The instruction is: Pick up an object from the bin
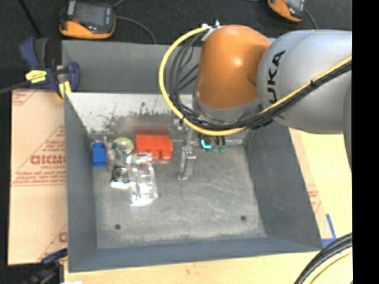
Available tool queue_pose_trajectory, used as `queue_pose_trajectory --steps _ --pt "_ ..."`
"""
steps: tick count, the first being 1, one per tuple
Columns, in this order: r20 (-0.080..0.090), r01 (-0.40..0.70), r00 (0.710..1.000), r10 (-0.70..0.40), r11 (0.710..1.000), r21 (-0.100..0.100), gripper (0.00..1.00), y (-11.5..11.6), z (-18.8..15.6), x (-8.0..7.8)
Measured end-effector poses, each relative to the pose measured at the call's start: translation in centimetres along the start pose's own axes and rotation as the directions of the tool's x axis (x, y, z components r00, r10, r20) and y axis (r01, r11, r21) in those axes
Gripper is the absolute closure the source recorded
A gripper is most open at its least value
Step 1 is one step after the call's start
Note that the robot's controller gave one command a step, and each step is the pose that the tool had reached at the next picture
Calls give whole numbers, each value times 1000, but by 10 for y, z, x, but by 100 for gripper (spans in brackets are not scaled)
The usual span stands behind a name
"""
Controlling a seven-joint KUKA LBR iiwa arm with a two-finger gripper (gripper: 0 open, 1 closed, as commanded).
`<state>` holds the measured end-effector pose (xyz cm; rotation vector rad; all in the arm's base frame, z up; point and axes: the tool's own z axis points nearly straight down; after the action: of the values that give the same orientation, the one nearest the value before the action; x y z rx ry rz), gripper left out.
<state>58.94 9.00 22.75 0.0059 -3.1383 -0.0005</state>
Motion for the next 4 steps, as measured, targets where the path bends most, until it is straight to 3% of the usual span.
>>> queue_pose_trajectory --steps 1,2,3,4 --pt "2 -332 943 332 943 -2 0 47 29 31" --pt "2 255 967 -255 967 2 0 47 128 22" --pt "-3 251 968 -251 968 0 100 47 129 23" --pt "12 259 966 -259 966 3 100 55 28 1"
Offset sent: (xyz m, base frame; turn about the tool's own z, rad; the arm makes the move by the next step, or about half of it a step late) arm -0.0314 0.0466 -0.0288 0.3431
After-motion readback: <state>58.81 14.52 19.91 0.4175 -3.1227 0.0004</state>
